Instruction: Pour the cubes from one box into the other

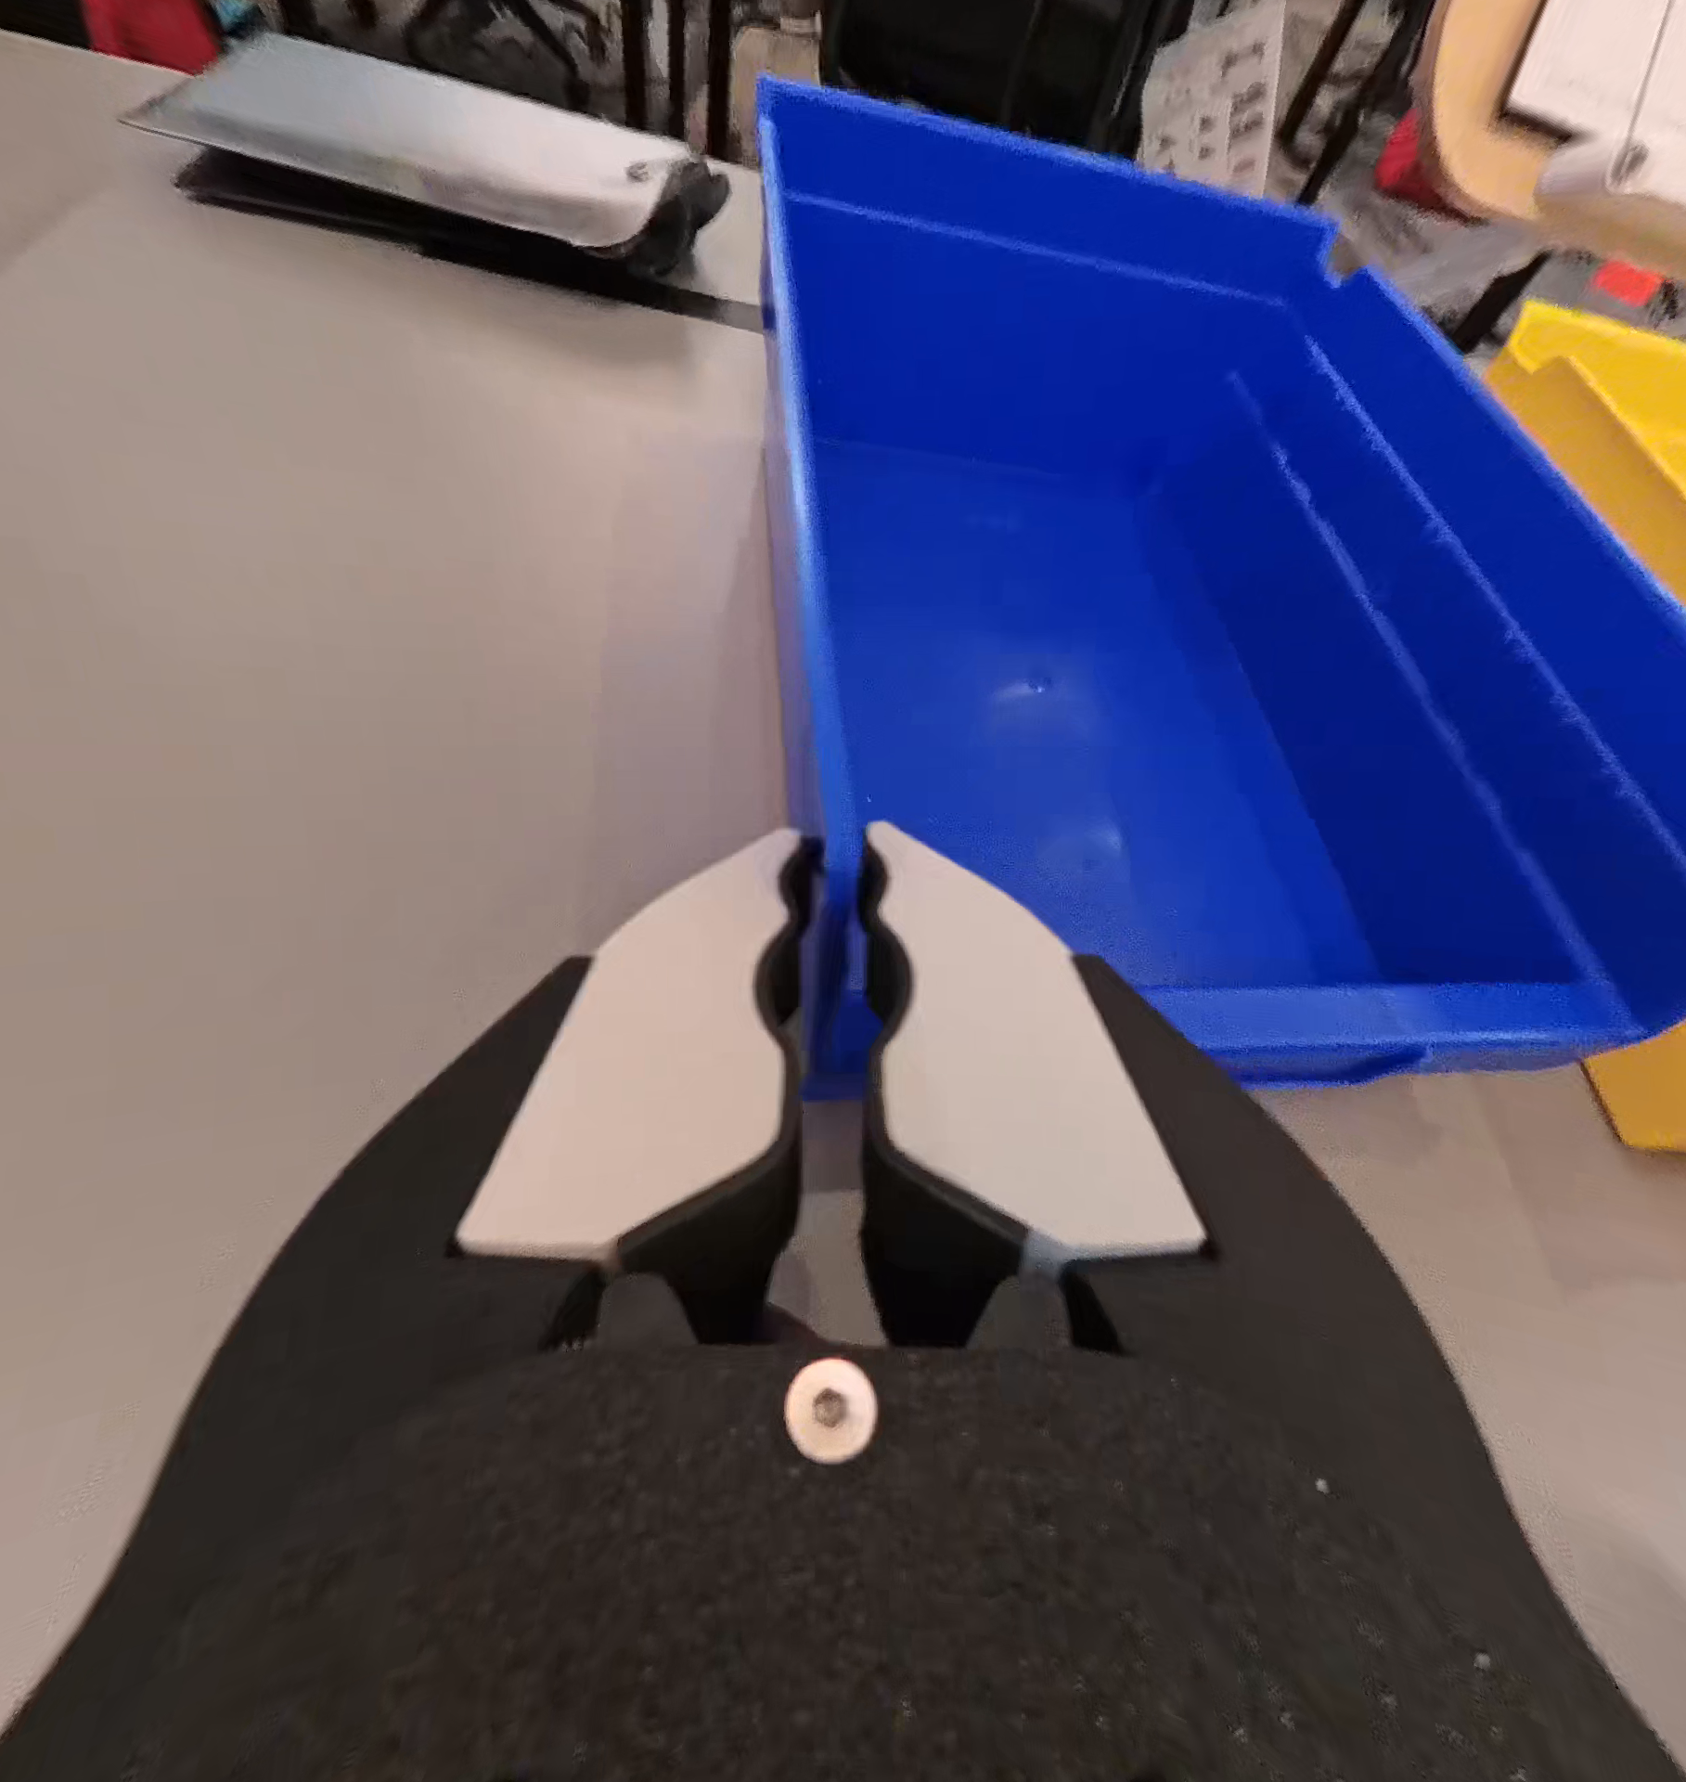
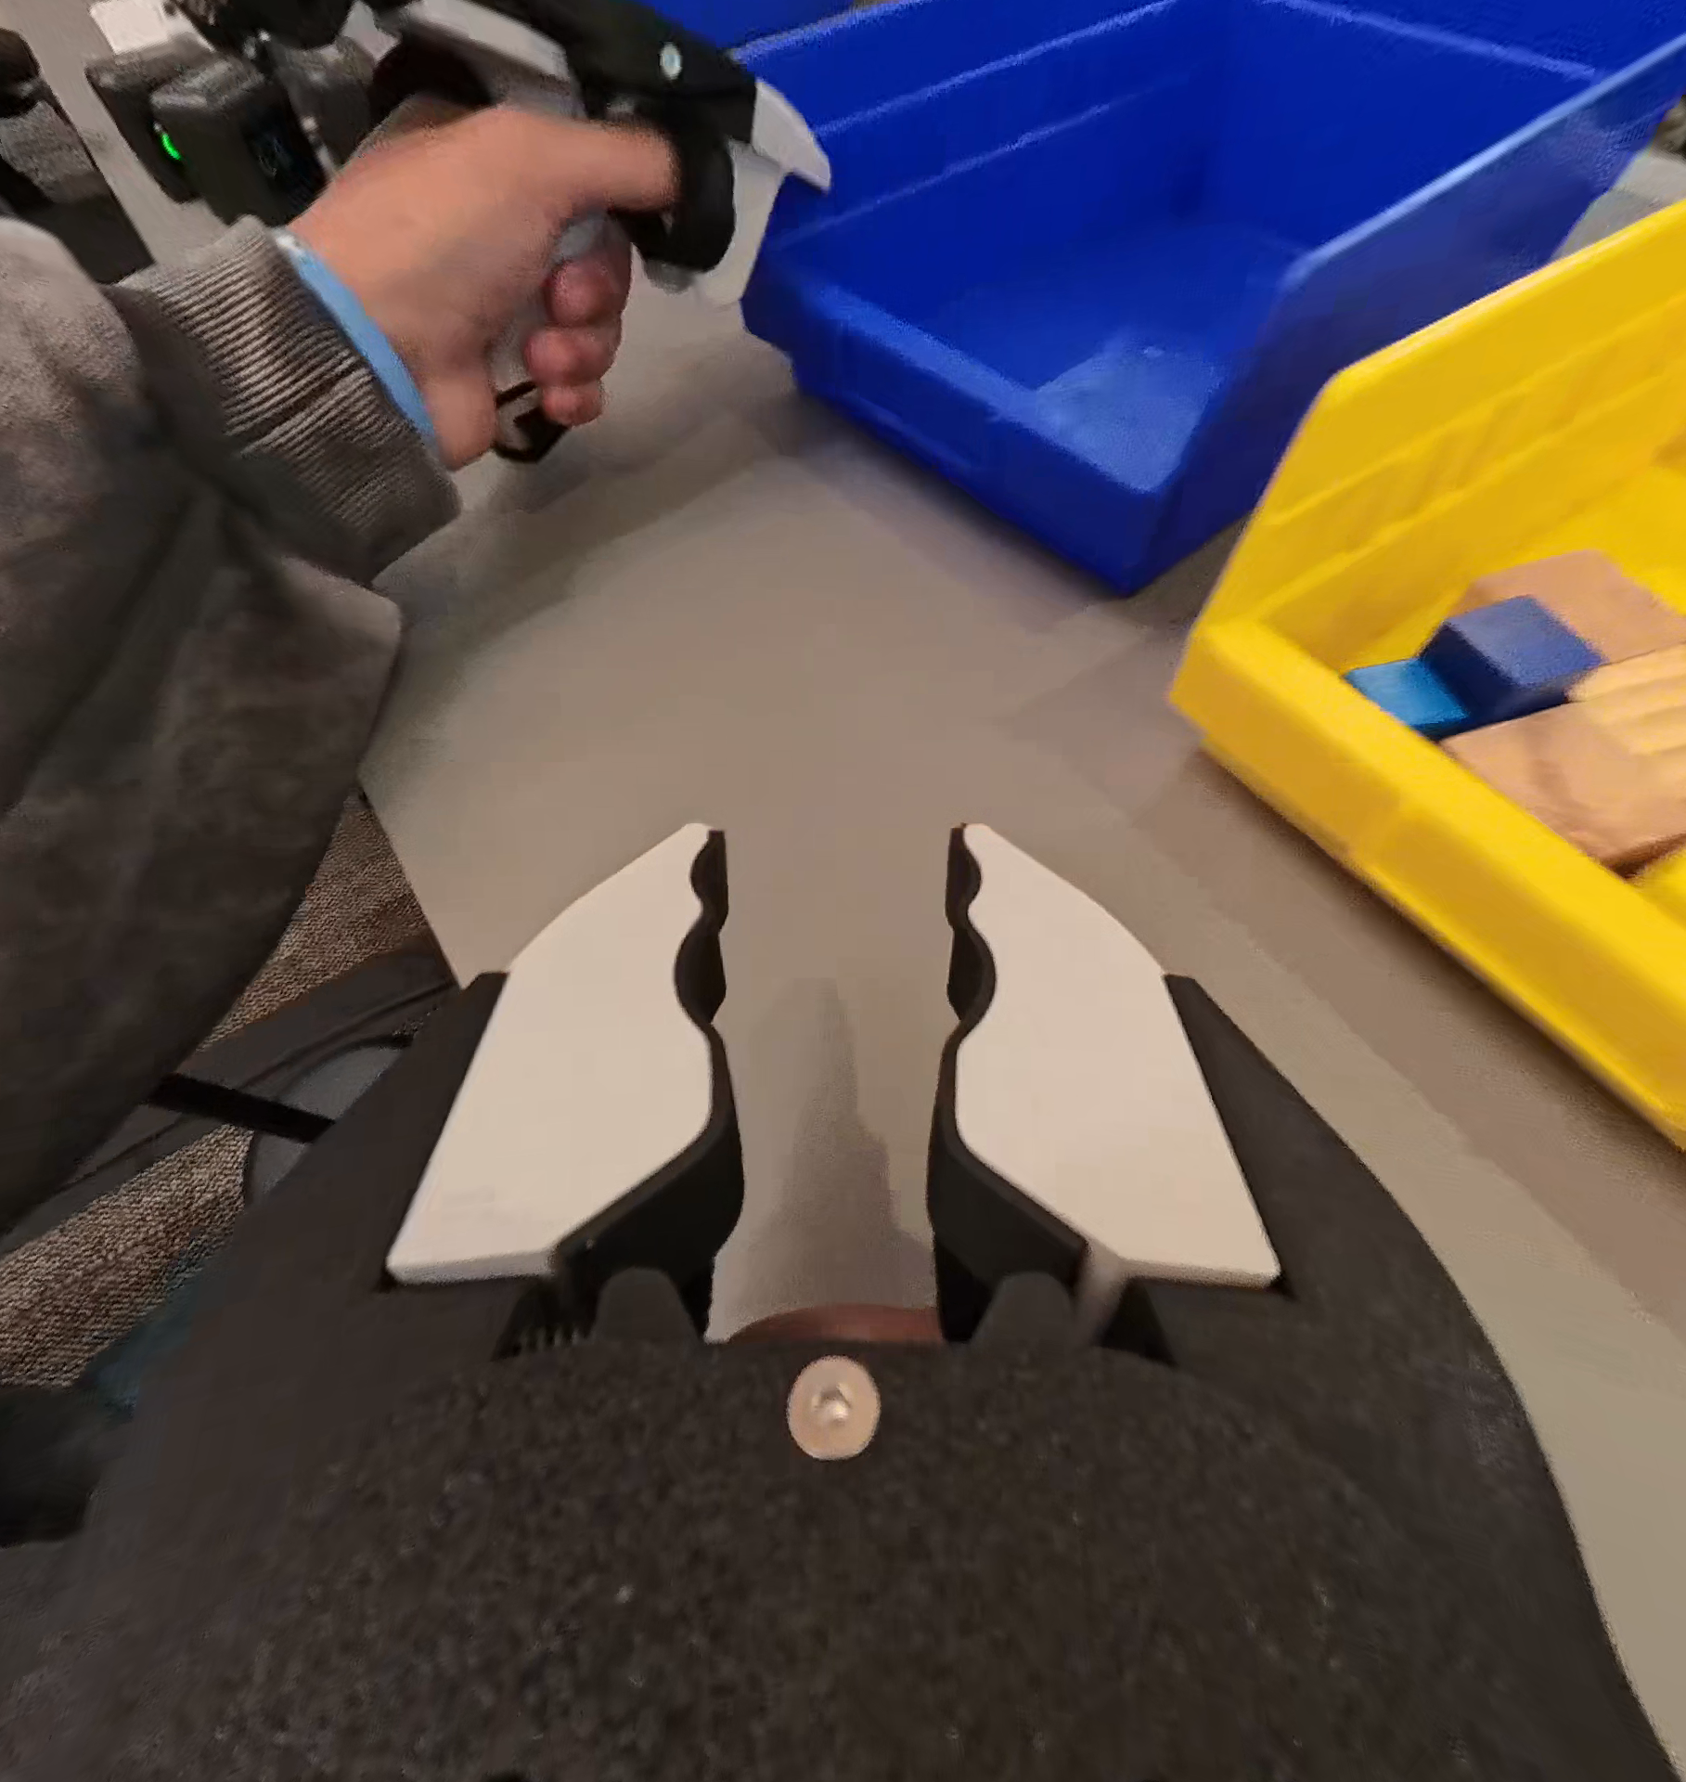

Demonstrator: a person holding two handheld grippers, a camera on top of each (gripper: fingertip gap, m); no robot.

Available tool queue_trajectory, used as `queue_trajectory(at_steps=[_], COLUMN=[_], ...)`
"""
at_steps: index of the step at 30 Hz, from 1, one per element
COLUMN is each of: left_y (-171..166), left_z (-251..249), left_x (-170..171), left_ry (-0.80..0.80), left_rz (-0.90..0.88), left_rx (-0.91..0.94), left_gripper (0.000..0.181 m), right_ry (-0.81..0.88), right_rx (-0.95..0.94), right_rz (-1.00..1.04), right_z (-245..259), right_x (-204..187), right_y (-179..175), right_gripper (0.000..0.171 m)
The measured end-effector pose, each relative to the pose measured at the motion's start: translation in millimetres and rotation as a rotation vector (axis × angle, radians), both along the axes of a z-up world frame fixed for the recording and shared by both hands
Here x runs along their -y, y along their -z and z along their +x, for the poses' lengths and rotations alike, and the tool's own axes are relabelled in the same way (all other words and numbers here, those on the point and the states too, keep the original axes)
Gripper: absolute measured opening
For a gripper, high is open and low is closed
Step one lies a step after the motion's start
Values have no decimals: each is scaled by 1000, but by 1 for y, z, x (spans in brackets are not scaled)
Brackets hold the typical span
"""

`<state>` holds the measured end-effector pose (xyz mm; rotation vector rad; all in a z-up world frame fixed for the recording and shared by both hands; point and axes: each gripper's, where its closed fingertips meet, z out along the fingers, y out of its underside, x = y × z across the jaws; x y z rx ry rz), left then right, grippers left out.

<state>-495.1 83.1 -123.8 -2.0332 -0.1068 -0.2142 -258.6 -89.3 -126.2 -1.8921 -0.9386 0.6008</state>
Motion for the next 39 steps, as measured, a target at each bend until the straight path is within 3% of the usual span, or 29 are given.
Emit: queue_trajectory(at_steps=[4,8,13,16,18,19,24,29,34,39], left_y=[0,0,1,1,0,0,-30,-113,-187,-233], left_z=[-7,-2,7,10,12,13,21,54,144,277], left_x=[23,73,133,160,170,172,180,180,140,84], left_ry=[-84,-164,-231,-254,-248,-243,-222,-218,-69,51], left_rz=[-10,-12,-35,-32,-25,-23,66,289,446,549], left_rx=[-51,-66,-113,-113,-121,-127,-153,-324,-338,-322], left_gripper=[4,3,3,3,3,3,4,3,5,4], right_ry=[105,221,396,408,357,370,440,485,618,792], right_rx=[-29,-52,-55,-99,-65,-52,-39,-132,-173,-77], right_rz=[9,-10,4,-60,-114,-103,26,183,342,448], right_z=[-17,-29,-31,-40,-50,-49,-38,-3,97,237], right_x=[-10,-32,-66,-72,-67,-67,-62,-61,-72,-96], right_y=[4,5,-1,1,12,11,-22,-99,-181,-217], right_gripper=[54,64,63,49,14,11,2,3,3,5])
